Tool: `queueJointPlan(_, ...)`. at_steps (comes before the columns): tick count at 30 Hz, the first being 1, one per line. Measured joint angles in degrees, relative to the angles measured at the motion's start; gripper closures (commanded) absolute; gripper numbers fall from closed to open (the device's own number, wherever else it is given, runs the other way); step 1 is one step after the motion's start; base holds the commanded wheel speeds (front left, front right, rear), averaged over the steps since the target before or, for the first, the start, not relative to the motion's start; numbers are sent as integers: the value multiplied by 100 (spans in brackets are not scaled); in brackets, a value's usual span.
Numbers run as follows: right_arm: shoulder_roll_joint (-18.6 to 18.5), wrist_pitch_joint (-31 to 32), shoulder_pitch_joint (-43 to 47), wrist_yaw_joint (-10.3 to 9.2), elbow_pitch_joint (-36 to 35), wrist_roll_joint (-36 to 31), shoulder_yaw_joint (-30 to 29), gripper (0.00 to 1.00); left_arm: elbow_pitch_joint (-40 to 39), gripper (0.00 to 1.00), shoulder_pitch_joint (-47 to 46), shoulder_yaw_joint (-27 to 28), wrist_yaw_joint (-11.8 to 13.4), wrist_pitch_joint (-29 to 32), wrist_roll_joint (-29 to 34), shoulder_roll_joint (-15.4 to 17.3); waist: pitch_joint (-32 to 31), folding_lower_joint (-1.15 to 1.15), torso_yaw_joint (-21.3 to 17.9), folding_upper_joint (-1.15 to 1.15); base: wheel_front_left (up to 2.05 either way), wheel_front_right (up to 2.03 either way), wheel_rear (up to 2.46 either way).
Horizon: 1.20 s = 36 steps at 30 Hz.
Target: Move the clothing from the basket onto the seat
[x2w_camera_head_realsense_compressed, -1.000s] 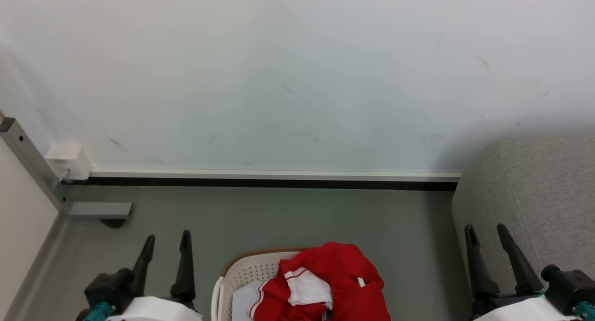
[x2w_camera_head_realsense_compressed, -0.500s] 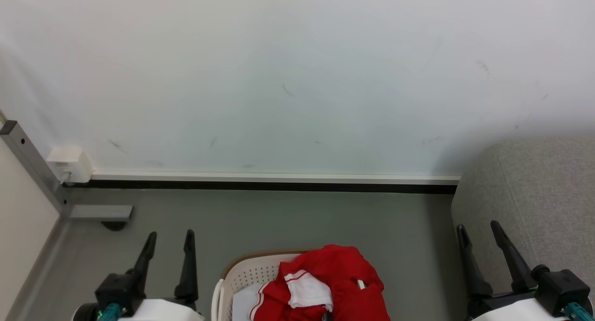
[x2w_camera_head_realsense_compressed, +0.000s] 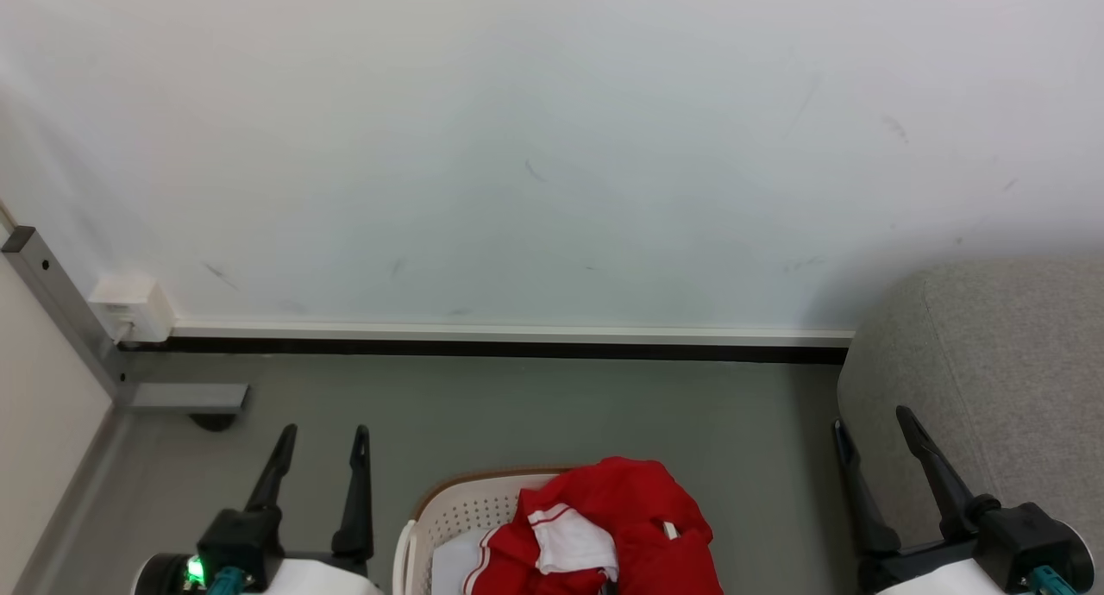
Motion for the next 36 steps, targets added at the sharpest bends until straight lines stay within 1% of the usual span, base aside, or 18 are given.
queueJointPlan(5, -1, -45, -9, 0, -3, -138, 16, 0, -12, 0, 1, 54, -3, -43, 77, -21, -1, 0, -5, 0, 0, 0, 0)
queueJointPlan(26, -16, -45, -50, 0, -11, -90, 37, 0, 15, 0, 20, 155, -112, -43, 77, -99, 40, 0, -44, 0, 0, 0, 0)
queueJointPlan(36, -56, -46, -124, 0, -104, -55, 56, 0, -15, 0, 1, 224, -162, -43, 76, -120, 221, 0, -158, 0, 0, 0, 0)
